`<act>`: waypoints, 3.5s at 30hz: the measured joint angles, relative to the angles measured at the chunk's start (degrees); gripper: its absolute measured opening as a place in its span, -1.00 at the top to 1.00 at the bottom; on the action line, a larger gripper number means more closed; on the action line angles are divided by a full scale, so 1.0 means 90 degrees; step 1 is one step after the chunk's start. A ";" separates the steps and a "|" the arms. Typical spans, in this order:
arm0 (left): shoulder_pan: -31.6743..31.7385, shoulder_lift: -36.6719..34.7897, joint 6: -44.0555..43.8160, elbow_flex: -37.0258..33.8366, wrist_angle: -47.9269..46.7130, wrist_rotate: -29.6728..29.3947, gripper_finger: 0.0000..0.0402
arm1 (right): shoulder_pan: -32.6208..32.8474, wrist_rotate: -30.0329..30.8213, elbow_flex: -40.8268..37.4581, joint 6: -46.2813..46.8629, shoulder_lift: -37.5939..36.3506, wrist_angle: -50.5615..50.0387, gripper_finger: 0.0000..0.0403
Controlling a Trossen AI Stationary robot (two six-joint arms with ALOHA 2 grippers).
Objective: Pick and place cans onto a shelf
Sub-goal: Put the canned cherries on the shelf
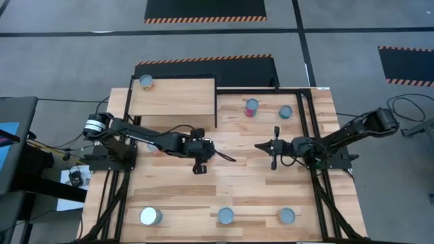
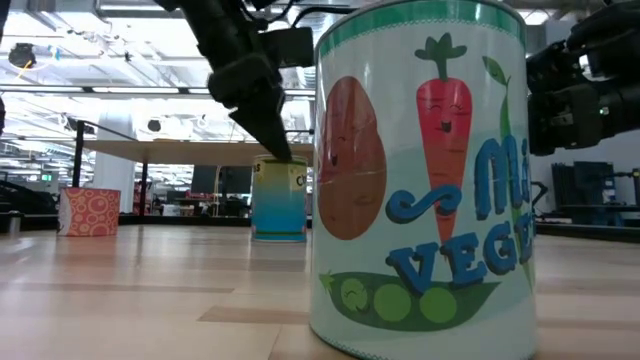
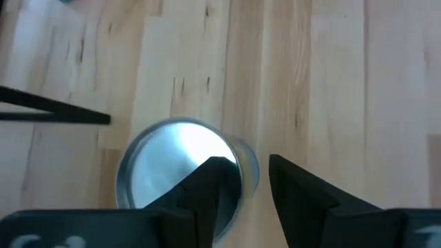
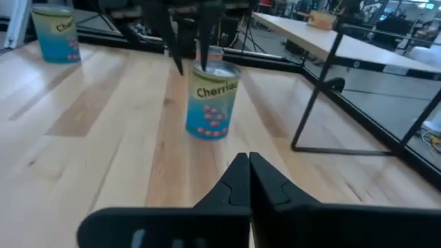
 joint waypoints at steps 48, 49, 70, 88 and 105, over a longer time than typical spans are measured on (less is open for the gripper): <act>0.4929 0.0010 -0.0559 0.5332 -0.5964 -0.0177 1.00 | -0.0012 -0.0032 0.0000 -0.0472 -0.0004 0.0361 0.93; 0.5089 0.0004 -0.0526 0.5331 -0.5867 -0.0184 1.00 | -0.0012 -0.0032 0.0000 -0.0472 -0.0004 0.0361 0.93; 0.6126 0.0000 -0.0445 0.4449 -0.5050 0.0121 1.00 | -0.0012 -0.0032 0.0000 -0.0404 -0.0001 0.0271 0.93; 0.6203 0.0000 -0.0471 0.4448 -0.4944 0.0128 1.00 | -0.0012 -0.0032 0.0000 -0.0401 -0.0001 0.0268 0.92; 0.6203 0.0000 -0.0359 0.4448 -0.5088 0.0184 1.00 | -0.0012 -0.0032 0.0000 -0.0401 -0.0001 0.0268 0.93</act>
